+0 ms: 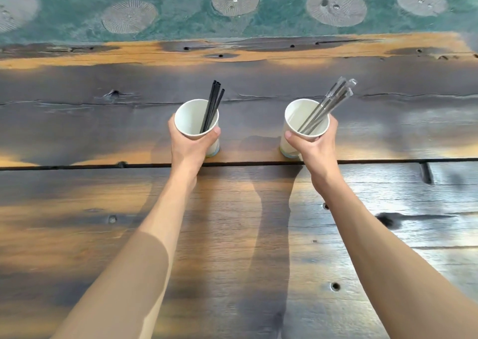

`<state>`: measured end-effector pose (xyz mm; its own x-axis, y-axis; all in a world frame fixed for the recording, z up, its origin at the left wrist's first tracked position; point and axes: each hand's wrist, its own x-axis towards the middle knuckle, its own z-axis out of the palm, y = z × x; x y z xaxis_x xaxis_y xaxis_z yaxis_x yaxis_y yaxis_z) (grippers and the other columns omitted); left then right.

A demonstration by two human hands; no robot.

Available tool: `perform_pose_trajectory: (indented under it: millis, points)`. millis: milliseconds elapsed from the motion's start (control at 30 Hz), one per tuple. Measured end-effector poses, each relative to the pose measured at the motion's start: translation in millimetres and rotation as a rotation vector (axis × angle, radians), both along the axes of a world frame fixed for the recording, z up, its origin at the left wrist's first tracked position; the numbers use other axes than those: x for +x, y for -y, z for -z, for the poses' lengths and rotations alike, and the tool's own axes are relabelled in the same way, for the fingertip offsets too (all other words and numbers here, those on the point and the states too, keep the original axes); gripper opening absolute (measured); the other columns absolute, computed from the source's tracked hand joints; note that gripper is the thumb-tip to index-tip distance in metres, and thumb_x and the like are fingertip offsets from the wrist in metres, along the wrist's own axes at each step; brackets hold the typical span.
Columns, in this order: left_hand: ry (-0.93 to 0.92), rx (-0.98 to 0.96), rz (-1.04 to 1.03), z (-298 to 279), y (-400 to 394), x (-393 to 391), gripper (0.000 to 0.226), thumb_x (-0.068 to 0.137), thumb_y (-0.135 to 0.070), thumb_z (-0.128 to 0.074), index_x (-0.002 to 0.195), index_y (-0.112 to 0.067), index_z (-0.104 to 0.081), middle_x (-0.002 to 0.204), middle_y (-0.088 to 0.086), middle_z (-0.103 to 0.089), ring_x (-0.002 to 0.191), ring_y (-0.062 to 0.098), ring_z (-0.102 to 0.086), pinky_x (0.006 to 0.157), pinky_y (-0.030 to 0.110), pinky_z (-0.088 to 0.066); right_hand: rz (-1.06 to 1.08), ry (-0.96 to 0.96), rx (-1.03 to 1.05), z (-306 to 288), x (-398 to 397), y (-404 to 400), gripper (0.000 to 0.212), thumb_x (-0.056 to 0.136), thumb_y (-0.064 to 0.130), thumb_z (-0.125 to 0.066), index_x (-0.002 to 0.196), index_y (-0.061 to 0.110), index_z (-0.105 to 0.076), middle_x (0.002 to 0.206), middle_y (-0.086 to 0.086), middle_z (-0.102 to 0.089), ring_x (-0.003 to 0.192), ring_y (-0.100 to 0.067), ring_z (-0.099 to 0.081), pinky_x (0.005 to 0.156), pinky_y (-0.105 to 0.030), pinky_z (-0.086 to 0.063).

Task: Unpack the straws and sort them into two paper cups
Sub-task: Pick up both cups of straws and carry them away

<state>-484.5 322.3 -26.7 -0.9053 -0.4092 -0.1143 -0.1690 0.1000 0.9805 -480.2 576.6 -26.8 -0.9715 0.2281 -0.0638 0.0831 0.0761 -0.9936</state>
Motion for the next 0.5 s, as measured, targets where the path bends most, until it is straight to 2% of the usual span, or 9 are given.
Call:
perform_pose_trajectory:
  millis: [233,333,500]
  points:
    - [-0.01,-0.028,0.026,2.9,-4.1,3.9,0.075,0.073,-0.018,-0.088,0.129,-0.027,-0.039,0.119,-0.019,-0.056,0.109,-0.007,-0.056,0.093,0.019,-0.048,0.013,-0.004,-0.011,6.0,0.6,1.1,0.085,0.072,0.026,-0.087,0.139,0.021,-0.033,0.136,-0.006,-0.051,0.126,-0.016,-0.054,0.108,-0.043,-0.045]
    - [-0.015,-0.02,0.041,3.9,-5.8,5.6,0.077,0.073,-0.017,-0.088,0.131,-0.025,-0.039,0.12,-0.018,-0.056,0.109,-0.008,-0.055,0.093,0.018,-0.046,-0.003,0.016,-0.042,10.0,-0.5,-1.4,0.086,0.075,0.018,-0.085,0.142,0.021,-0.031,0.138,-0.007,-0.052,0.127,-0.018,-0.054,0.107,-0.041,-0.046]
    - [0.001,-0.014,0.031,2.4,-6.5,8.6,0.085,0.067,-0.023,-0.089,0.136,-0.025,-0.039,0.126,-0.012,-0.057,0.119,0.005,-0.056,0.1,0.029,-0.048,-0.036,0.022,-0.082,10.1,0.5,-4.3,0.089,0.078,0.008,-0.081,0.146,0.021,-0.027,0.142,-0.006,-0.05,0.128,-0.015,-0.055,0.104,-0.033,-0.049]
